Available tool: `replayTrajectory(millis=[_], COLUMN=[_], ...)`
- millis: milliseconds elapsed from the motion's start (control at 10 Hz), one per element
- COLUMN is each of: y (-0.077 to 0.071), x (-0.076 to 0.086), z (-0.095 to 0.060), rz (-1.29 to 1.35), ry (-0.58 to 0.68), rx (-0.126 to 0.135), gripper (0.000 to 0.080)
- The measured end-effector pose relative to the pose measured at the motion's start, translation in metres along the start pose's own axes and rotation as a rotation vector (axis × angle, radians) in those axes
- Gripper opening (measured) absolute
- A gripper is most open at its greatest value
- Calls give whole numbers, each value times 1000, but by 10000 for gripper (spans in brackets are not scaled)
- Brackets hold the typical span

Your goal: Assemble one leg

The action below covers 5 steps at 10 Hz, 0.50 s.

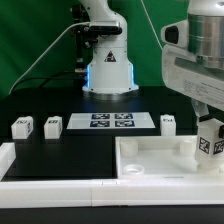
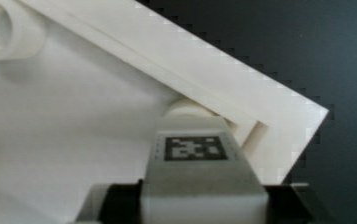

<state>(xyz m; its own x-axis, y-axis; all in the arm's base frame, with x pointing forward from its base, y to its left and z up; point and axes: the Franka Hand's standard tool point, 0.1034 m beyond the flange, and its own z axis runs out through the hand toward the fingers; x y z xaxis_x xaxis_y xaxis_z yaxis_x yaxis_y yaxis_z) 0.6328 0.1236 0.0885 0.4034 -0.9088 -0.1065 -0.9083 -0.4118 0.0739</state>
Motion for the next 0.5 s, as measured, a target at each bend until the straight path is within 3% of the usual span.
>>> replayTrajectory(millis=[100, 200, 300, 400, 500], y=[0, 0, 0, 0, 0], x=[0, -1, -1, -1, -2], z=[0, 0, 0, 0, 3], rz=[-31, -61, -97, -133, -290], ry=[0, 0, 0, 3, 5], rx=[0, 0, 0, -2, -7], gripper=[294, 518, 518, 608, 641])
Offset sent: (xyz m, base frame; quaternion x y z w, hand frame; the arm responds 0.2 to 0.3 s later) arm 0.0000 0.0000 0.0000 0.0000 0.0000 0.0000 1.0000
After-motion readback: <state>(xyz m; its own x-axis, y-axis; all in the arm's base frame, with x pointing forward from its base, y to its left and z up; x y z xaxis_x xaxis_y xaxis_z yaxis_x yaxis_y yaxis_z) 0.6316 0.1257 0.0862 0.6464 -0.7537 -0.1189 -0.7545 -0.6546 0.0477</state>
